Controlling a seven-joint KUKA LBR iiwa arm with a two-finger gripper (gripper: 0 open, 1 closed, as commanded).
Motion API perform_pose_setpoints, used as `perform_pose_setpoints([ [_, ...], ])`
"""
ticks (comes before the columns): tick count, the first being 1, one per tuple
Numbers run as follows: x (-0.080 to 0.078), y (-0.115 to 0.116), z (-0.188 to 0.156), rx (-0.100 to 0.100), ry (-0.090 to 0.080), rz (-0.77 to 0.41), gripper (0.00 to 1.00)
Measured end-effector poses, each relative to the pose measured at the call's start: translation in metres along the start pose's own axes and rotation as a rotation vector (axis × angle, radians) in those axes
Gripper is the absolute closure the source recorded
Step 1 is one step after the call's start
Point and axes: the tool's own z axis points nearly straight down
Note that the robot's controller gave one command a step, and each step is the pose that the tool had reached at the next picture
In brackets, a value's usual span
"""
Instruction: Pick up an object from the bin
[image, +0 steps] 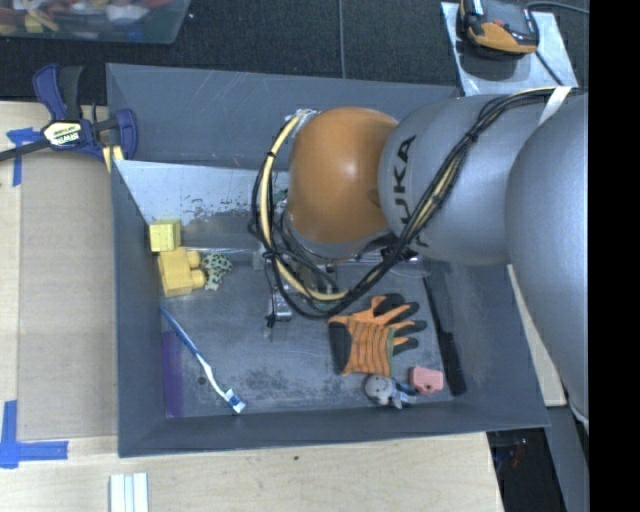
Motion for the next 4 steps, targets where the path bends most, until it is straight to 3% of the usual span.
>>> perform_pose_setpoints([
  [1,-0.002,0.0,-0.004,-0.002,-0.009,0.002,0.0],
  [2,-0.051,0.058,0.078,-0.003,-0.007,0.034,0.0],
  [3,-0.06,0.08,0.023,-0.006,-0.032,-0.049,0.0],
  [4,-0.057,0.104,0.047,-0.002,-0.01,-0.041,0.0],
])
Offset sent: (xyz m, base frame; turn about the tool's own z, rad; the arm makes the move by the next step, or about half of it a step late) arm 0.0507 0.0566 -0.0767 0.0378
